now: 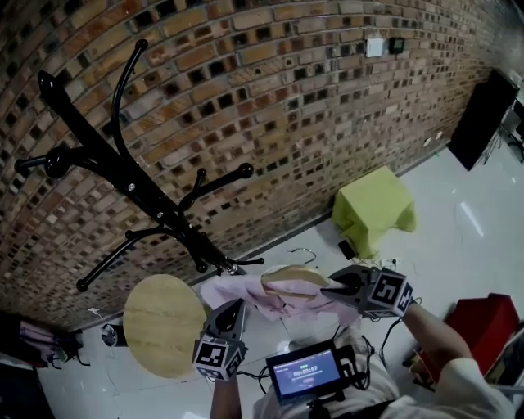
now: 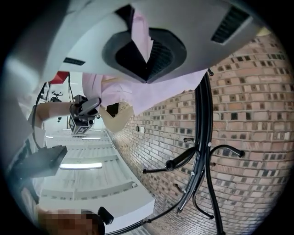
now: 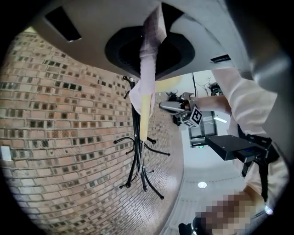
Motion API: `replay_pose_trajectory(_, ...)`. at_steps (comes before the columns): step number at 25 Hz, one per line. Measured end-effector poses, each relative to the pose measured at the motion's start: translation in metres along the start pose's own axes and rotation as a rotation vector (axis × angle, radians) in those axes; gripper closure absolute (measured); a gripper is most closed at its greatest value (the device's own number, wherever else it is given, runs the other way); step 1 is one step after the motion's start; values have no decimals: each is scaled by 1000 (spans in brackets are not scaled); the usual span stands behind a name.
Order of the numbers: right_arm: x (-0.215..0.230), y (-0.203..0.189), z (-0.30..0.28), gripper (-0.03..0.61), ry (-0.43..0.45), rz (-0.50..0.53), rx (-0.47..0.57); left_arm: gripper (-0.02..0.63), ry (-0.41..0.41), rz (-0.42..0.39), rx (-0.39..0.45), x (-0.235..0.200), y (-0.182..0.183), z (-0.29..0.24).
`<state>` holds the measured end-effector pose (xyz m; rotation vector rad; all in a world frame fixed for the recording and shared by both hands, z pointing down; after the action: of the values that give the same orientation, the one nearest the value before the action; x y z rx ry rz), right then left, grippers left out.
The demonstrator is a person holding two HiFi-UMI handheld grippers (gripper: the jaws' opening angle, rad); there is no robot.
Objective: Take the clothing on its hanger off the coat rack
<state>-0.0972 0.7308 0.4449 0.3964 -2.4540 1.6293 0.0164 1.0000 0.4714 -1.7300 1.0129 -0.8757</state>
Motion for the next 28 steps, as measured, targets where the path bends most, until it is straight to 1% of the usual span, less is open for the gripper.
replay_pose_trajectory(2, 3, -5, 16, 534, -9, -10, -22, 606, -14, -6, 0, 10, 9, -12)
replay_pose_trajectory(7, 14, -6, 59, 534, -22, -21, 27, 606, -49, -3, -1, 36, 27, -43)
replay_pose_trajectory(13, 32, -3, 109, 534, -74, -1, 65, 606, -72, -13, 2, 63, 49, -79)
replay_pose_trajectory(17, 46, -8, 150, 534, -119, -36, 75, 606, -98, -29, 2, 85, 65, -108)
replay_pose_trajectory(21, 66, -25, 190, 534, -173, -34, 95, 606, -133, -50, 5, 111, 80, -143)
replay_pose_trajectory(23, 76, -30, 214, 534, -214, -53, 101, 606, -152, -62, 9, 126, 92, -161)
replay_pose_trajectory(28, 102, -48, 273, 534, -288, -58, 128, 606, -200, -92, 14, 169, 121, -206)
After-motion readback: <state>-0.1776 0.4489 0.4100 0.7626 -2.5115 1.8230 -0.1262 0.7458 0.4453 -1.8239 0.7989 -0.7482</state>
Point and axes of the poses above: the fingertips, and each gripper's own axes: z backward along the fingers, x to its right, y out of its top, the point moved 8 cm from there along z, backward along the fingers, and after that the axes turned 11 degrees about -z, right-handed, at the moved point
